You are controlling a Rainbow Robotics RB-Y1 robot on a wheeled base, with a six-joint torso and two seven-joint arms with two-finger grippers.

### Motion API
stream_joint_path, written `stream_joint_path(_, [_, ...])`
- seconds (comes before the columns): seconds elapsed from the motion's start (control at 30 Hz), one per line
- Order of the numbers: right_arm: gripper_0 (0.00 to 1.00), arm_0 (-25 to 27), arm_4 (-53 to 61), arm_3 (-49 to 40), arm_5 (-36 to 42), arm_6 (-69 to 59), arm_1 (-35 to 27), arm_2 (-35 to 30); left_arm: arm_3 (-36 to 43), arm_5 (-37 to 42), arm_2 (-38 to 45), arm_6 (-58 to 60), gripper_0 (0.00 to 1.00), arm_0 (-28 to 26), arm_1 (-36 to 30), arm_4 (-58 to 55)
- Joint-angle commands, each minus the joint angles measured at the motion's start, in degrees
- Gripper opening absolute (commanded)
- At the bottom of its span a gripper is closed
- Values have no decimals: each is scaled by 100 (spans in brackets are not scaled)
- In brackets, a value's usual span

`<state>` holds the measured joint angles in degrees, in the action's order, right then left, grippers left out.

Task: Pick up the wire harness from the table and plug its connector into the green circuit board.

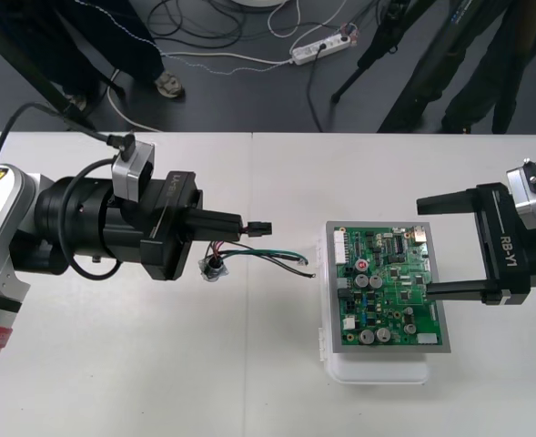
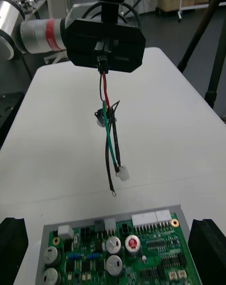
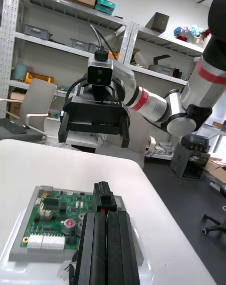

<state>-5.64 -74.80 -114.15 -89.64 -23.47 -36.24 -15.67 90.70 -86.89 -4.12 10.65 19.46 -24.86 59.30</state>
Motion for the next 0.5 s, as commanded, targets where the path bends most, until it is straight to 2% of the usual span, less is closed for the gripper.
stream_joint_path(0.03, [100, -69, -272, -134, -36, -360, -455, -147, -290, -311, 139, -503, 0, -30, -168, -103])
stream_joint_path(0.5, [100, 90, -993, -231, -36, -229, -1439, 204, -782, -311, 16, -696, 0, -30, -256, 416])
